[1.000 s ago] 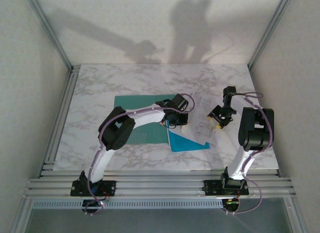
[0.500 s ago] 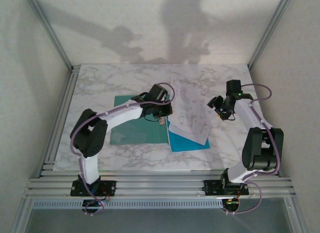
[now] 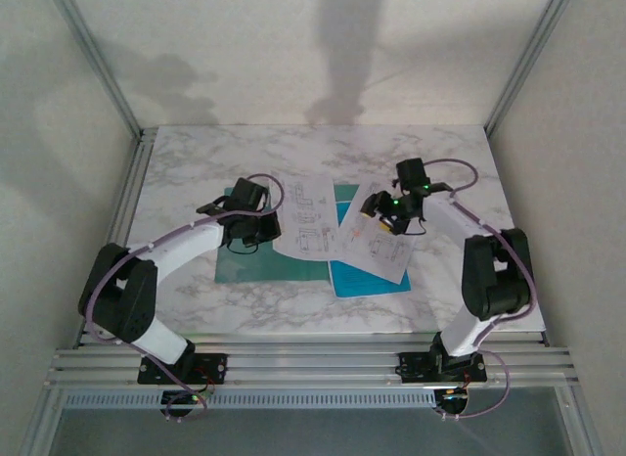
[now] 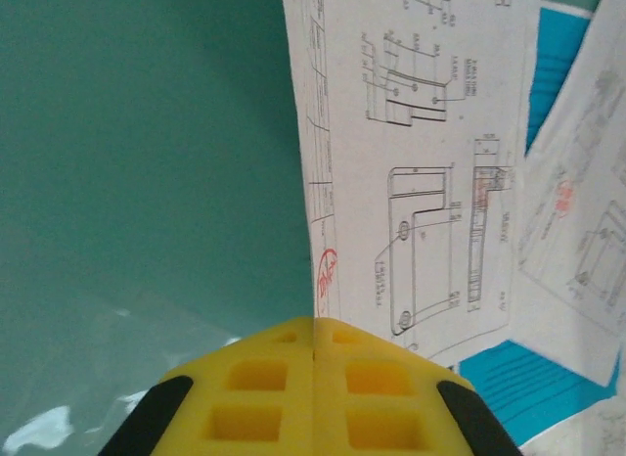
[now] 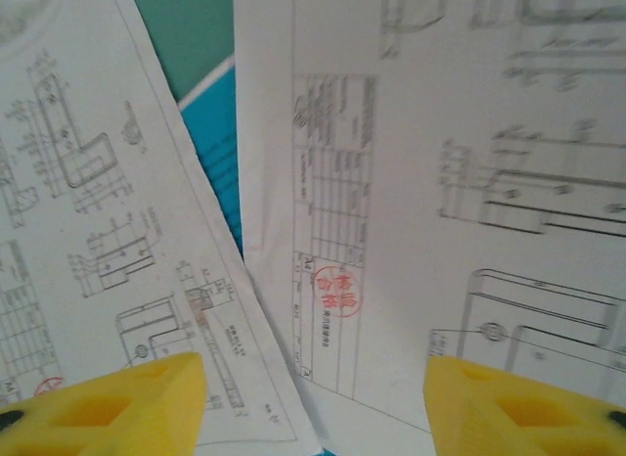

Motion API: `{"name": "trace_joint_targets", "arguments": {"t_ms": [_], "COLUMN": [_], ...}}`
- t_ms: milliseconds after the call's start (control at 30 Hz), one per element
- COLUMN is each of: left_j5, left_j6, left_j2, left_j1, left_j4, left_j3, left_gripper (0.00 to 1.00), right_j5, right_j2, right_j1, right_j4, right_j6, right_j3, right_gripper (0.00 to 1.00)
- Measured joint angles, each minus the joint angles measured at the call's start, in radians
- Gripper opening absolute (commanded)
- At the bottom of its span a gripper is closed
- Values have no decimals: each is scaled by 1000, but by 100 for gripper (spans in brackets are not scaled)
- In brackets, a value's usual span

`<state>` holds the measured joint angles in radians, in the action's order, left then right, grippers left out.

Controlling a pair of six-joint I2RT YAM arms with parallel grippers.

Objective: Put the files into the folder

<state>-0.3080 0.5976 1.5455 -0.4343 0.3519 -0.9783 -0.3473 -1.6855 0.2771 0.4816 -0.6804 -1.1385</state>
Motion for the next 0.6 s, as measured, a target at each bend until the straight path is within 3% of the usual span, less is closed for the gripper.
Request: {"name": "trace_joint_targets", "arguments": {"t_ms": [600], "left_j5": [56], "left_j6": [-57], "left_j2": [-39], "left_j1": [52], "left_j4": [42], "left_j3": [95], "left_gripper": [0], "right_j5": [-21], "right_j2": [-337], "right_j1": [229], "right_j4": [-49], "right_j6": [-45], "right_j3": [-273], "right_gripper": [54]}}
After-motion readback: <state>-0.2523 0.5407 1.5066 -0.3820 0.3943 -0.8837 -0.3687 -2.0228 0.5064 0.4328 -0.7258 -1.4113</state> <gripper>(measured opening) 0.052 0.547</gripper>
